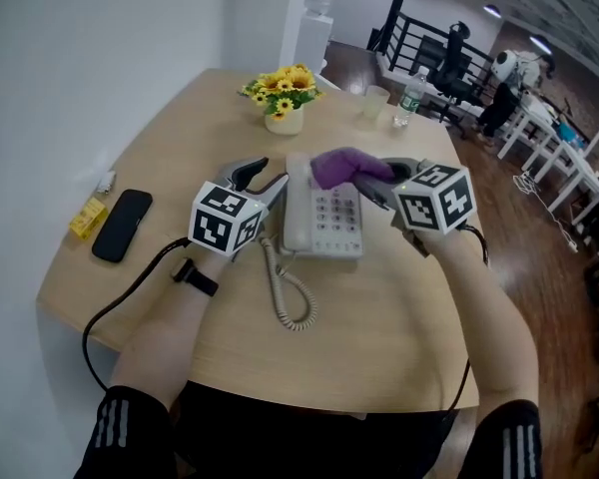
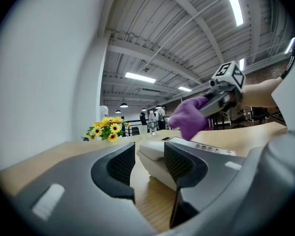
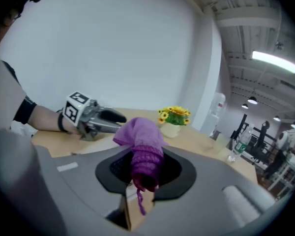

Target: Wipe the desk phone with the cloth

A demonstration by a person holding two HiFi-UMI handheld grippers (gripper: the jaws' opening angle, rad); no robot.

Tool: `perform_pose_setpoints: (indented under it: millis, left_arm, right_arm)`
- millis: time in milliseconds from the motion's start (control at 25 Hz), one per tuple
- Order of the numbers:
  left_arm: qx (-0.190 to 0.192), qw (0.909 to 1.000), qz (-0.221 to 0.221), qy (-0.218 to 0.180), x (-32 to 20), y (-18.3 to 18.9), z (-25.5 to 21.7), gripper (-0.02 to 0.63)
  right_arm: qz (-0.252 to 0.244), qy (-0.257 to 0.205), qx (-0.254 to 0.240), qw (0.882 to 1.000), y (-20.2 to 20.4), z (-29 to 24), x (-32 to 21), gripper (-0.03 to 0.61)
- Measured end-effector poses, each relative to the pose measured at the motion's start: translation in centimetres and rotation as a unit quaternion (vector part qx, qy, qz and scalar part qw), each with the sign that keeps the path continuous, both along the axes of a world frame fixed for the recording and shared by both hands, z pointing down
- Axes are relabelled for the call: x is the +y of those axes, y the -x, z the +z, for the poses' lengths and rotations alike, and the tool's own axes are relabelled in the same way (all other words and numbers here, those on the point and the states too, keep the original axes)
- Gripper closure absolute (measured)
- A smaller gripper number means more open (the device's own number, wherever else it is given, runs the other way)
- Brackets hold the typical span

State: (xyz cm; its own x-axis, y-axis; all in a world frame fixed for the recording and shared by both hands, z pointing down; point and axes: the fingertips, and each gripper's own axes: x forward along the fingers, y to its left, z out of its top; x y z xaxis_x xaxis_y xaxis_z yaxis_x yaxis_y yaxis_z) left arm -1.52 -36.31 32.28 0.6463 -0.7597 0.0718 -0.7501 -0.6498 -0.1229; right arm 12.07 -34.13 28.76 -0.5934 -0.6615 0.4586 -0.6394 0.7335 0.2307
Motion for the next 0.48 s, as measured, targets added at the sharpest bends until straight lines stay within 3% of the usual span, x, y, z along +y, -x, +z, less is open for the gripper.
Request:
perform_pose_setpoints:
  millis: [200, 320, 480]
  left_arm:
    - [0.001, 1.0, 0.001, 0.001, 0.0, -0.1, 0.0, 0.434]
    - [0.002, 1.0, 0.001, 0.001, 0.0, -0.2, 0.0, 0.434]
    - [0.0, 1.0, 0.002, 0.0, 0.0, -0.1, -0.1, 0.434]
  right_arm:
    - [0.046, 0.033, 0.016, 0.998, -0.2, 2.4, -6.0, 0.497]
    - [0.036, 0.063, 0.045, 0.996, 0.5, 6.0, -5.5, 0.497]
    - [0.007, 0.079, 0.024, 0.997, 1.4, 7.2, -2.4, 0.497]
